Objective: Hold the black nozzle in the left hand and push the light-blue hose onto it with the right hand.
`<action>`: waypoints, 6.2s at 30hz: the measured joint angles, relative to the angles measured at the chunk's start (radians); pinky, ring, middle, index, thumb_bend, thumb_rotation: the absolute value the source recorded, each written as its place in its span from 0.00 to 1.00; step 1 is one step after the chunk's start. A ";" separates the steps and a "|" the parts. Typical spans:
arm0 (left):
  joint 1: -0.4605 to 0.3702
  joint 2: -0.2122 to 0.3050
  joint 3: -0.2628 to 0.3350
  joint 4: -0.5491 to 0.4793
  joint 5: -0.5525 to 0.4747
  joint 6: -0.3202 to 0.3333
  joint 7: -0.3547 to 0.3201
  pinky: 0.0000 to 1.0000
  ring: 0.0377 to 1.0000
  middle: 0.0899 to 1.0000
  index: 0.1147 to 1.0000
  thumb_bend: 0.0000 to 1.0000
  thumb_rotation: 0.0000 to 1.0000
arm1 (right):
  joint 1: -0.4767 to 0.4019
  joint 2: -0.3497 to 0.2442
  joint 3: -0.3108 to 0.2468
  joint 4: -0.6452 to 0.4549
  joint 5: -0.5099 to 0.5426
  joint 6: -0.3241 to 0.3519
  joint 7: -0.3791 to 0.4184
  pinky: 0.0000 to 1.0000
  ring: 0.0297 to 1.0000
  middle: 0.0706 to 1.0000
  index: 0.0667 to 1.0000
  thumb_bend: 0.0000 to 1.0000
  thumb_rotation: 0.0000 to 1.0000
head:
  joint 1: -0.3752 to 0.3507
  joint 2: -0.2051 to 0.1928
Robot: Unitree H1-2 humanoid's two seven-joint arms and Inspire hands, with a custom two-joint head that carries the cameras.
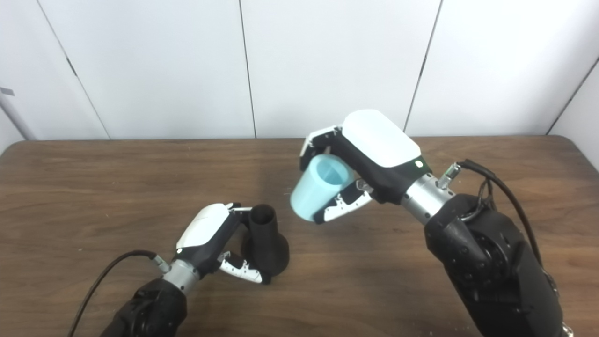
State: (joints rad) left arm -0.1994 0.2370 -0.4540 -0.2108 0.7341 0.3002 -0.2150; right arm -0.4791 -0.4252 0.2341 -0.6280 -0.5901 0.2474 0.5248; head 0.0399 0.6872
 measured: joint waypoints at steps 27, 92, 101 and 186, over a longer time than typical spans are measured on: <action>-0.003 -0.001 -0.018 -0.021 0.002 0.016 -0.028 0.91 0.64 0.45 0.41 0.52 0.00 | 0.003 0.102 -0.010 0.076 0.049 -0.022 -0.021 0.30 0.41 0.48 0.49 0.50 0.00 | -0.015 0.015; 0.004 0.005 -0.030 -0.063 0.015 0.041 -0.066 0.91 0.64 0.44 0.42 0.52 0.00 | 0.037 0.127 0.041 0.109 -0.125 -0.058 0.008 0.31 0.40 0.48 0.48 0.50 0.00 | -0.018 0.048; 0.004 0.004 -0.031 -0.061 0.015 0.040 -0.066 0.92 0.65 0.45 0.42 0.52 0.00 | 0.029 0.121 0.036 0.109 -0.107 -0.043 0.037 0.31 0.40 0.48 0.48 0.50 0.00 | -0.014 0.051; 0.000 -0.003 -0.027 -0.045 0.005 0.030 -0.061 0.93 0.64 0.45 0.41 0.52 0.00 | -0.003 0.130 0.042 0.119 -0.120 0.011 0.096 0.31 0.40 0.48 0.48 0.50 0.00 | -0.005 0.046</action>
State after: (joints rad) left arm -0.1998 0.2344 -0.4814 -0.2554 0.7387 0.3301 -0.2764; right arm -0.4824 -0.2951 0.2756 -0.5087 -0.7104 0.2587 0.6210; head 0.0353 0.7332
